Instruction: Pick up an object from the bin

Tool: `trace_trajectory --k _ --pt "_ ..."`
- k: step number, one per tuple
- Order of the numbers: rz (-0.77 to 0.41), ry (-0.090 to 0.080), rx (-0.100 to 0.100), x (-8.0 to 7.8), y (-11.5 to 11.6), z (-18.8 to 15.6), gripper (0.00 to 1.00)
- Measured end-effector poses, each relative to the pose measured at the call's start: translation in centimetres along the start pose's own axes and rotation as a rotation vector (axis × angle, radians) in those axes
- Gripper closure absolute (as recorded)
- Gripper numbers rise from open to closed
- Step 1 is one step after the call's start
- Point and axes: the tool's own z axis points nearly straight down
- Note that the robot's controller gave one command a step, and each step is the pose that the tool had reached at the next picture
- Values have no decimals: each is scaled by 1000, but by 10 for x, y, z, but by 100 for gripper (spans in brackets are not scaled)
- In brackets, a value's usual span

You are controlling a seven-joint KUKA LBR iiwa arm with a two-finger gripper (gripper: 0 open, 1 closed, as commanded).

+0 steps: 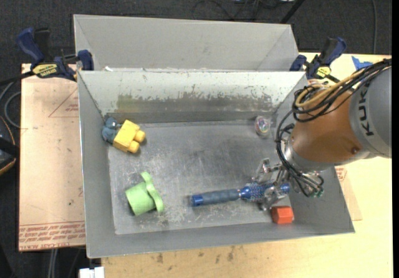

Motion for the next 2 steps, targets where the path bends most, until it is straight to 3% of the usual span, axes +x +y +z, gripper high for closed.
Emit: trace_trajectory --k 1,2 --pt "22 6 -2 -45 -4 -122 100" --pt "-22 5 -2 -79 4 -246 100"
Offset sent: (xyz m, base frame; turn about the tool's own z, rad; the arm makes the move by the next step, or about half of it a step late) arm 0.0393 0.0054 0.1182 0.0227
